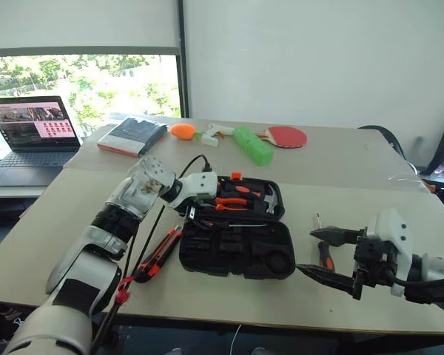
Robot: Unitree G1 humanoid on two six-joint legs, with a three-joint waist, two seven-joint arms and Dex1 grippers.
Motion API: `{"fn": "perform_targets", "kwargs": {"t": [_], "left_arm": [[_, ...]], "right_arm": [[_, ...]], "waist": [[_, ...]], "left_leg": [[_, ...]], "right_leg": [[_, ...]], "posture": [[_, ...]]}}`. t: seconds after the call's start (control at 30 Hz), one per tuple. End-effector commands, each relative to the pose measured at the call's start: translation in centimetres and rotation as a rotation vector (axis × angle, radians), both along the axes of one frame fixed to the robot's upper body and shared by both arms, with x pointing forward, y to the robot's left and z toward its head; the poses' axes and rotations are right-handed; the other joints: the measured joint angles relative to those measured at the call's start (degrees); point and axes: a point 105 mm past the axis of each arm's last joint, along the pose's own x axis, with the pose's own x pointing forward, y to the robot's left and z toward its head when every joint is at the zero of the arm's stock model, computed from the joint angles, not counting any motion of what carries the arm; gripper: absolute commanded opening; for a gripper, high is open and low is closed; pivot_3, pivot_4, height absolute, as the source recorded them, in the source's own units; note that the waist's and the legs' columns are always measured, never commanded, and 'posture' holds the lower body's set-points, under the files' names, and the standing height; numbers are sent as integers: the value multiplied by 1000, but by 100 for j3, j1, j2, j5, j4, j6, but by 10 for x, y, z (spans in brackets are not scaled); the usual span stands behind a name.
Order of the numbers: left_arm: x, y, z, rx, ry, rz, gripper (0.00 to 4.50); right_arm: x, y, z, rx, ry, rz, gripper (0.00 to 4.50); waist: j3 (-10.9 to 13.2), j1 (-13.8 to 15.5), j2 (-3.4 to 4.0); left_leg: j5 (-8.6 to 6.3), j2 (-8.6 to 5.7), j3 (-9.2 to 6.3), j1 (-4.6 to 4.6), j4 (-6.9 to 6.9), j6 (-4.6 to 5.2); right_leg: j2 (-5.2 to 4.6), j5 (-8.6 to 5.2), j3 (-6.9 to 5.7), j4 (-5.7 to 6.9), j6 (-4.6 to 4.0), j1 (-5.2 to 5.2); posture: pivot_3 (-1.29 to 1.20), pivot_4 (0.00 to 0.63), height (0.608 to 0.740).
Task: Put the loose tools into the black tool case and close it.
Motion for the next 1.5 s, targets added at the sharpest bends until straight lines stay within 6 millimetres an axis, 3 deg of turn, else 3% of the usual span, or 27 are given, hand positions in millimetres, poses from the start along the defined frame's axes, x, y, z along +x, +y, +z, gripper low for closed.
{"fn": "perform_targets", "kwargs": {"t": [0.03,0.23,0.27,0.6,1.1,1.27,1.5], "left_arm": [[-4,-8,17,-26,-40,-48,2458],[4,-11,-1,21,-48,-28,239],[5,-12,-3,24,-50,-28,51],[3,-29,-14,42,-43,-60,51],[13,-33,-27,97,-87,-48,51],[16,-30,-40,130,-79,-34,51],[23,-26,-51,156,-85,6,51]], "right_arm": [[-1,2,8,2,-40,6,4500],[0,2,7,3,-43,2,4500],[0,2,7,3,-43,2,4500],[-1,1,6,4,-43,-10,4500],[-3,1,6,13,-45,-22,4500],[-1,1,6,16,-46,-26,4500],[-2,3,5,19,-43,-24,4500]], "waist": [[0,0,0],[0,1,0],[0,1,0],[0,1,0],[0,11,1],[-1,7,2],[-4,10,5]], "left_leg": [[0,0,0,0,0,0],[0,-2,0,1,1,0],[0,-2,-1,0,2,0],[0,-3,-4,-2,2,1],[1,-8,-11,-1,9,2],[2,-8,-13,1,18,4],[7,-15,-23,47,21,12]], "right_leg": [[0,0,0,0,0,0],[0,0,0,0,0,2],[0,0,0,0,0,2],[0,0,0,-1,1,2],[1,1,1,1,3,12],[1,2,3,8,6,15],[1,1,4,-1,9,80]], "posture": [[0,150,736],[0,150,736],[0,150,736],[0,150,736],[0,150,736],[0,150,736],[0,150,736]]}}
